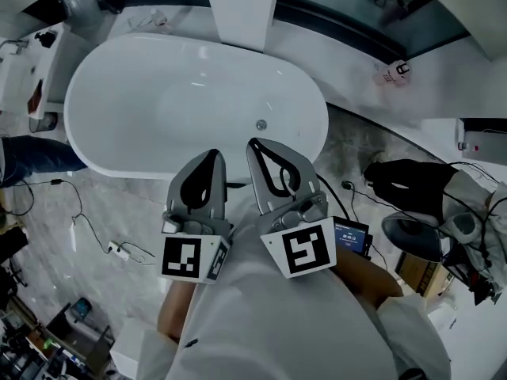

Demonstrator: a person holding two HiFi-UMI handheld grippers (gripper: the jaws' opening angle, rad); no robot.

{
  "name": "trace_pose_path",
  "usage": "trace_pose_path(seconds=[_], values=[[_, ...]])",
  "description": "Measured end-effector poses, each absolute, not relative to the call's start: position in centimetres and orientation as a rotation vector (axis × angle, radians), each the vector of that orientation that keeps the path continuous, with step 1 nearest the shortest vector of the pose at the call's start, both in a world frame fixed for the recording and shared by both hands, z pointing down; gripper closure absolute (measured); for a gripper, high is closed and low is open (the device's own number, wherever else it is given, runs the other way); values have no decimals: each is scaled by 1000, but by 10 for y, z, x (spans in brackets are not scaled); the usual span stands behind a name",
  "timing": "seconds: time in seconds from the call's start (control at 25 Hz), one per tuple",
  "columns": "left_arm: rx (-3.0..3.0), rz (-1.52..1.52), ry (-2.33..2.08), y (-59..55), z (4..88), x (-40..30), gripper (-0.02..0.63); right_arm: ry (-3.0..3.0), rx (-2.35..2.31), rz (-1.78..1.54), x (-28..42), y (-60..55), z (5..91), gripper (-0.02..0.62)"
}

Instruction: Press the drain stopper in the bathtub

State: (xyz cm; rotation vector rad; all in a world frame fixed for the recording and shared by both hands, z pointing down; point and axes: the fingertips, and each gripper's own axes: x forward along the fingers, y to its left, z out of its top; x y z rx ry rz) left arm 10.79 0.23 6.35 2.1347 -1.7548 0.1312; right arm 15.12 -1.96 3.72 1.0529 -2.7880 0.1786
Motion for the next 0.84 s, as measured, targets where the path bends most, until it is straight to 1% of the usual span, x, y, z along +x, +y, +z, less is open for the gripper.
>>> trace_pose_path(seconds=[0.44, 0.84], values=[[2057, 142, -1789, 5, 73, 131, 607, -2766, 998, 217, 180, -26, 49, 601], [2015, 146, -1819, -23, 82, 168, 607, -2762, 928, 254, 220, -53, 66, 601]])
